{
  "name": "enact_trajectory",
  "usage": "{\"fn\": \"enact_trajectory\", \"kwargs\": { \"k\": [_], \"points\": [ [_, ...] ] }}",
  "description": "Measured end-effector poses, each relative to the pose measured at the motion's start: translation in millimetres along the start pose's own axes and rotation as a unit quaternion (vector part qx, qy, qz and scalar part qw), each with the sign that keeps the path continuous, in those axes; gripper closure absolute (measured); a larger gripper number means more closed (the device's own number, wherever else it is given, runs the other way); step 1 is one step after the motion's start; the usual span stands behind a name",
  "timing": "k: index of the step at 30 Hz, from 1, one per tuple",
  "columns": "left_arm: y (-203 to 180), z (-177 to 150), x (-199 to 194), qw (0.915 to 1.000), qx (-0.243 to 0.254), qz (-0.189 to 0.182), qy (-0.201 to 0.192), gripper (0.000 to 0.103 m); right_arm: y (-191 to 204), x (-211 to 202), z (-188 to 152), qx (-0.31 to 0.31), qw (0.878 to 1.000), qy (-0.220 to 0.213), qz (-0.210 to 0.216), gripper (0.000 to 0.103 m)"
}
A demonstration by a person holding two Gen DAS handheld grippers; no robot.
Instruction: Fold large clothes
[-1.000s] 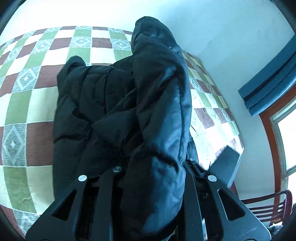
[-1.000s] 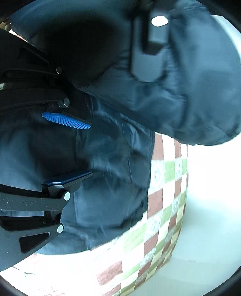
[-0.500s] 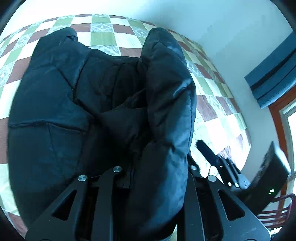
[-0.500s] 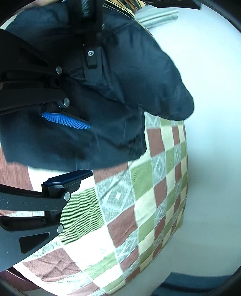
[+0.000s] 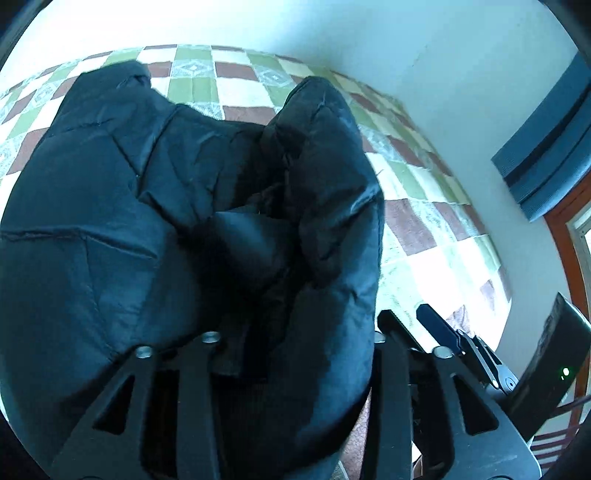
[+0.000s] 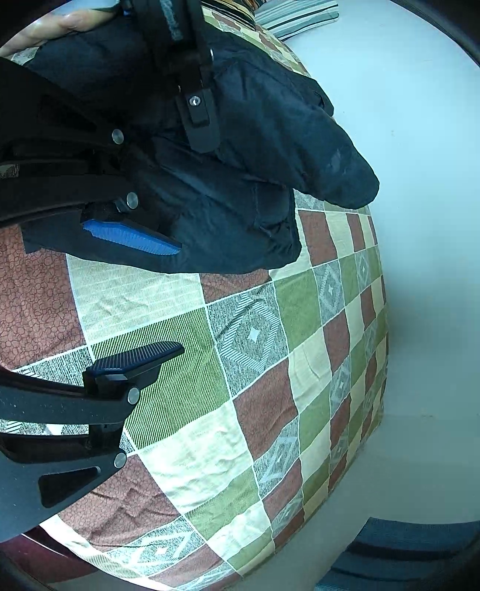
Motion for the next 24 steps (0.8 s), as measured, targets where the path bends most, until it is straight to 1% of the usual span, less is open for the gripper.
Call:
{"fn": "enact_trajectory", "kwargs": {
  "k": [2, 4, 6, 9, 10, 12, 14, 15, 18, 19, 21, 23, 24],
  "points": [
    [-4.1, -1.3, -7.9, 0.9999, 0.007, -0.014, -0.006, 0.045, -1.3, -0.9, 0.4, 0.001, 1.0, 0.0, 0.002, 0.053],
    [-10.8, -2.6, -15.8, 0.9995, 0.008, -0.027, -0.011, 0.037, -1.8, -3.4, 1.3, 0.001, 1.0, -0.001, 0.001, 0.053],
    [-20.9, -6.1, -24.0, 0.9988, 0.013, -0.044, -0.015, 0.036, -2.4, -6.4, 3.6, -0.001, 1.0, -0.004, -0.001, 0.053],
    [-28.3, -8.1, -48.1, 0.9973, 0.023, -0.065, -0.027, 0.034, -3.6, -9.3, 6.3, 0.001, 1.0, -0.004, -0.001, 0.053],
    [-27.7, -7.8, -57.4, 0.9967, 0.024, -0.07, -0.034, 0.034, -3.3, -10.9, 7.4, 0.003, 1.0, -0.005, -0.001, 0.053],
    [-20.7, -4.8, -75.2, 0.9962, 0.024, -0.068, -0.05, 0.034, -2.3, -14.3, 10.5, 0.002, 1.0, -0.007, -0.002, 0.053],
    [-6.5, -3.2, -91.1, 0.9963, 0.026, -0.052, -0.064, 0.033, 0.4, -19.6, 14.5, 0.001, 1.0, -0.012, 0.001, 0.053],
    [6.3, -2.0, -100.4, 0.9963, 0.024, -0.036, -0.074, 0.032, 2.7, -23.0, 17.0, 0.002, 1.0, -0.015, 0.004, 0.052],
    [48.7, 0.9, -120.1, 0.9949, 0.017, 0.016, -0.099, 0.024, 11.9, -33.2, 26.3, 0.004, 1.0, -0.023, 0.021, 0.052],
    [67.1, -1.1, -127.4, 0.9936, 0.014, 0.035, -0.106, 0.023, 16.7, -37.6, 29.9, 0.003, 0.999, -0.026, 0.028, 0.048],
    [83.8, -0.9, -130.0, 0.9917, 0.01, 0.061, -0.112, 0.023, 26.7, -44.5, 35.1, 0.004, 0.999, -0.032, 0.044, 0.043],
    [118.5, -9.1, -139.1, 0.9901, 0.001, 0.082, -0.115, 0.021, 40.2, -50.1, 39.3, 0.001, 0.997, -0.034, 0.063, 0.042],
    [130.4, -13.0, -137.0, 0.9895, -0.007, 0.091, -0.112, 0.021, 48.3, -51.3, 40.6, -0.004, 0.997, -0.034, 0.07, 0.041]
  ]
}}
Point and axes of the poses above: each gripper's, at about its wrist camera, not at the fingertips, and x roughly the way its jaws point, y to its left, z to its top, the point moved 10 cm from there along x, roughly the way its jaws point, and after that the axes turned 1 degree about -y, right-handed, at the moved point
